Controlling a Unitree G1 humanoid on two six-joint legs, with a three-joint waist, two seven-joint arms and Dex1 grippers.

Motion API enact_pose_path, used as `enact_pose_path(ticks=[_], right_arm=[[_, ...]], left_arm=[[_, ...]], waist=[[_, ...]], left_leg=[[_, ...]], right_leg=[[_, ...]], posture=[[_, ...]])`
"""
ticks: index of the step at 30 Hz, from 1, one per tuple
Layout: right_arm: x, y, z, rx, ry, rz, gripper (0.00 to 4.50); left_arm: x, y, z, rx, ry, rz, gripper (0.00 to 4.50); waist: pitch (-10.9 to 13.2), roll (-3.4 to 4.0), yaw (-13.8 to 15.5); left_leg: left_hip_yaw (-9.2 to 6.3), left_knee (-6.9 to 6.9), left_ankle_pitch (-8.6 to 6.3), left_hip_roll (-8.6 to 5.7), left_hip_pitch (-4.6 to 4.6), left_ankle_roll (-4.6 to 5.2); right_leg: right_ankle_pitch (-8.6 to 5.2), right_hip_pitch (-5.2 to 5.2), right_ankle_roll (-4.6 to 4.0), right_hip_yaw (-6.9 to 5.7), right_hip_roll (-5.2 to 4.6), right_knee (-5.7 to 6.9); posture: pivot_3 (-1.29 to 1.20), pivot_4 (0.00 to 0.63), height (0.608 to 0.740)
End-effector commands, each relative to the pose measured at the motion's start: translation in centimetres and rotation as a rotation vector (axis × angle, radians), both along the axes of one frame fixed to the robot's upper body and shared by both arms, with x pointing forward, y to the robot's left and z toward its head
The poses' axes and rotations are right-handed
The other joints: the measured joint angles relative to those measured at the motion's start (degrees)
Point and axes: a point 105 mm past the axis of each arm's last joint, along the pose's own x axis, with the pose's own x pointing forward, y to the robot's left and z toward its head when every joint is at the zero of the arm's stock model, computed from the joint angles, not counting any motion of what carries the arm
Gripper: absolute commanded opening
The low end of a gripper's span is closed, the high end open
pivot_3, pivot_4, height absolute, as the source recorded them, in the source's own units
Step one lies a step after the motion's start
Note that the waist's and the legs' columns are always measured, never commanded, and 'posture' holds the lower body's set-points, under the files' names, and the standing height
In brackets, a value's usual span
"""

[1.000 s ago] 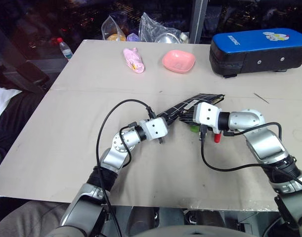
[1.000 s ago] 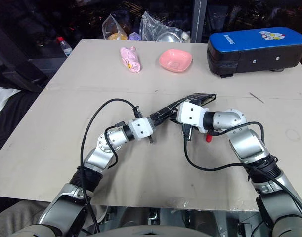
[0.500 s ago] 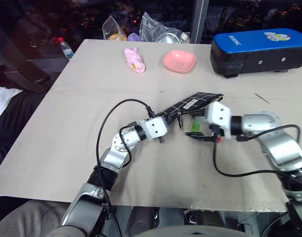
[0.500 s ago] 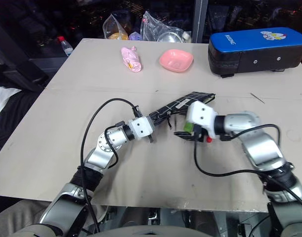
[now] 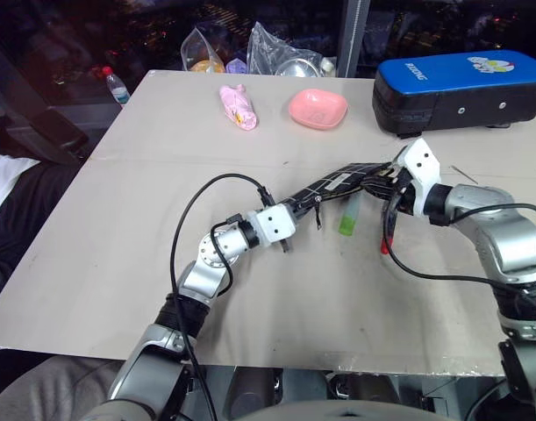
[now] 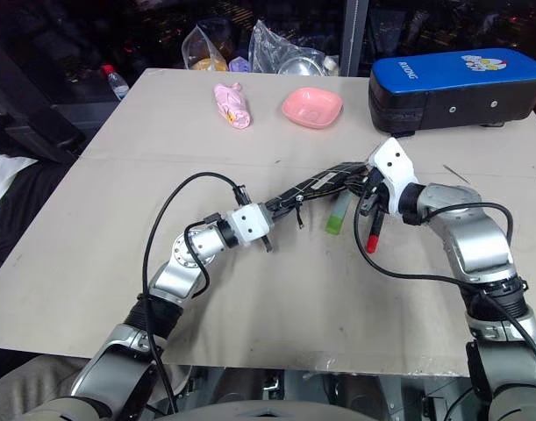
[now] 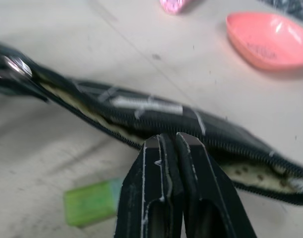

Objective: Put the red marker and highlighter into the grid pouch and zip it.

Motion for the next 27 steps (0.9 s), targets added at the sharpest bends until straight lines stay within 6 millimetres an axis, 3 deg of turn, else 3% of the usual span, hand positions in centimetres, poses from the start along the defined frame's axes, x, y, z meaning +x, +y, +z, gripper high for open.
enact_pose_path(ticks=[1, 4, 9, 15, 16, 17, 19, 27], right_arm=[[0.5, 1.1, 1.0, -0.055, -0.080, 0.038, 0.04], [0.7, 2.2, -0.1, -0.158, -0.126, 0.100, 0.04], [1.1, 4.9, 0.5, -0.323, -0.399, 0.262, 0.04], [1.3, 4.7, -0.6, -0.469, -0.553, 0.367, 2.57], [1.3, 4.3, -0.3, -0.483, -0.579, 0.371, 2.69], [1.2, 4.0, -0.2, -0.499, -0.603, 0.374, 3.43], [1.0, 3.3, 0.1, -0.514, -0.628, 0.377, 4.35], [0.2, -0.4, 3.0, -0.306, -0.579, 0.118, 4.44]], left_arm=[[-0.3, -0.4, 1.8, -0.026, -0.062, -0.021, 0.00], [-0.3, -0.3, 2.0, -0.027, -0.067, -0.018, 0.00], [-0.2, -0.3, 2.1, -0.031, -0.071, -0.009, 0.00], [-0.1, -0.2, 2.0, -0.036, -0.067, 0.010, 0.00], [-0.1, 0.0, 1.9, -0.040, -0.062, 0.018, 0.00], [0.0, 0.1, 1.9, -0.044, -0.057, 0.026, 0.00], [0.1, 0.2, 1.7, -0.047, -0.051, 0.037, 0.00], [0.4, 0.8, 1.9, -0.059, -0.051, 0.066, 0.00]], waist=[[0.0, 0.00, 0.0], [0.0, 0.00, -0.1], [0.0, 0.02, -0.2], [0.0, 0.02, 0.1], [0.0, 0.02, 0.1], [0.0, 0.02, 0.0], [0.0, 0.02, -0.1], [0.0, 0.02, 0.2]], left_leg=[[0.00, 0.00, 0.00, 0.00, 0.00, 0.00], [-0.01, -0.02, 0.00, 0.01, 0.01, 0.00], [0.05, -0.01, 0.00, 0.00, 0.01, 0.00], [0.15, -0.01, 0.00, 0.01, 0.00, -0.01], [0.26, 0.00, 0.00, 0.02, 0.00, -0.01], [0.35, 0.00, 0.01, 0.02, 0.00, -0.01], [0.39, 0.00, 0.01, 0.03, 0.01, -0.01], [0.38, 0.00, 0.01, 0.07, 0.01, -0.02]], right_leg=[[0.00, 0.00, 0.00, 0.00, 0.00, 0.00], [0.00, 0.00, 0.00, -0.01, 0.02, 0.00], [0.00, -0.02, 0.01, 0.02, 0.01, 0.01], [-0.01, -0.02, 0.02, 0.00, 0.00, 0.00], [-0.01, -0.02, 0.02, 0.00, -0.01, 0.00], [-0.01, -0.02, 0.02, 0.02, -0.02, 0.00], [-0.01, -0.03, 0.02, 0.02, -0.02, 0.00], [-0.01, -0.02, 0.02, 0.02, -0.02, 0.02]], posture=[[0.00, 0.150, 0.688], [0.00, 0.150, 0.688], [0.00, 0.150, 0.688], [0.00, 0.150, 0.688], [0.00, 0.150, 0.688], [0.00, 0.150, 0.688], [0.00, 0.150, 0.688], [0.00, 0.150, 0.688]])
